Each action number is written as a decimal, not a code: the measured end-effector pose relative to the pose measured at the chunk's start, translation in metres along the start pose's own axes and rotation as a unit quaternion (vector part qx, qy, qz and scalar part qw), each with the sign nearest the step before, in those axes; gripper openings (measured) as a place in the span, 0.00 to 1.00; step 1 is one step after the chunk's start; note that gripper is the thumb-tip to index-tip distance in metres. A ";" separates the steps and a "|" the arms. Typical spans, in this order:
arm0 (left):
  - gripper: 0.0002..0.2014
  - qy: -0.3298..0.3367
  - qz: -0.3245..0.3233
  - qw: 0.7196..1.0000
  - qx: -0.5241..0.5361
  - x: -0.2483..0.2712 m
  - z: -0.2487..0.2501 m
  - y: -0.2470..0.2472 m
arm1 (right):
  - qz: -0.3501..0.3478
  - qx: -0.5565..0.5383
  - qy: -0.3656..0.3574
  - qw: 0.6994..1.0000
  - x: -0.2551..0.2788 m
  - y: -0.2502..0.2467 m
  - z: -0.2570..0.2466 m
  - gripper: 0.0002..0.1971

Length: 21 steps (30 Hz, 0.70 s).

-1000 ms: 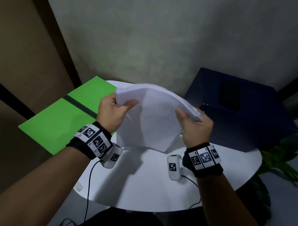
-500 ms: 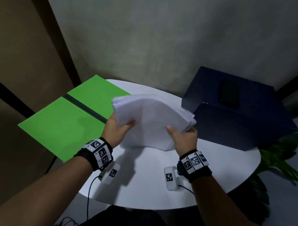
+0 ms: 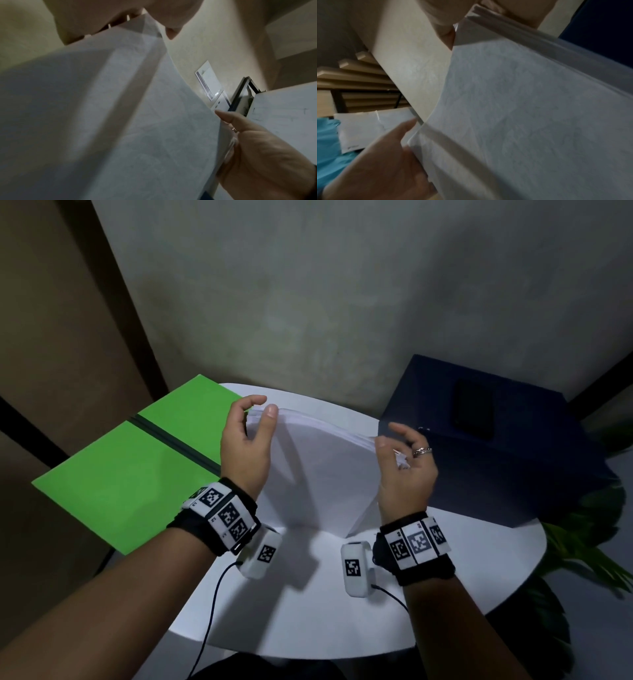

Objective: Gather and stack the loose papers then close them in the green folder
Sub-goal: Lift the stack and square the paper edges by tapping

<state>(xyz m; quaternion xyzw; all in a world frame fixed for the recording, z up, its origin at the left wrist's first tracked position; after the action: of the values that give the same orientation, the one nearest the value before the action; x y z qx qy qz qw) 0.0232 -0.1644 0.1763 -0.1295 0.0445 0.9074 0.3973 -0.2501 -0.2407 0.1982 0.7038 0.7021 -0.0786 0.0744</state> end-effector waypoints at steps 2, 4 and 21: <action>0.10 -0.007 0.009 1.000 0.005 -0.001 0.000 0.003 | 0.009 0.018 0.007 1.000 0.001 0.000 0.001 0.15; 0.09 -0.024 0.028 0.999 0.017 -0.004 -0.002 0.004 | 0.021 0.000 0.018 1.000 0.000 -0.002 0.001 0.13; 0.05 -0.038 0.018 0.998 -0.036 -0.026 -0.002 0.008 | 0.057 0.006 0.026 0.998 -0.011 -0.002 0.008 0.07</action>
<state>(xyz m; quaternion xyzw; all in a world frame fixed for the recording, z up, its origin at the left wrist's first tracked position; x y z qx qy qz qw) 0.0345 -0.1892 0.1815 -0.1087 -0.0008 0.9197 0.3773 -0.2518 -0.2528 0.1930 0.7446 0.6624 -0.0607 0.0561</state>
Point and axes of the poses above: each hand's wrist, its own x-axis away from the middle knuckle, its own y-axis out of the palm, z = x × y, the point moved 10 cm from there along -x, towards the middle knuckle, and after that the axes turned 7 degrees about -z, right-handed, at the moved point
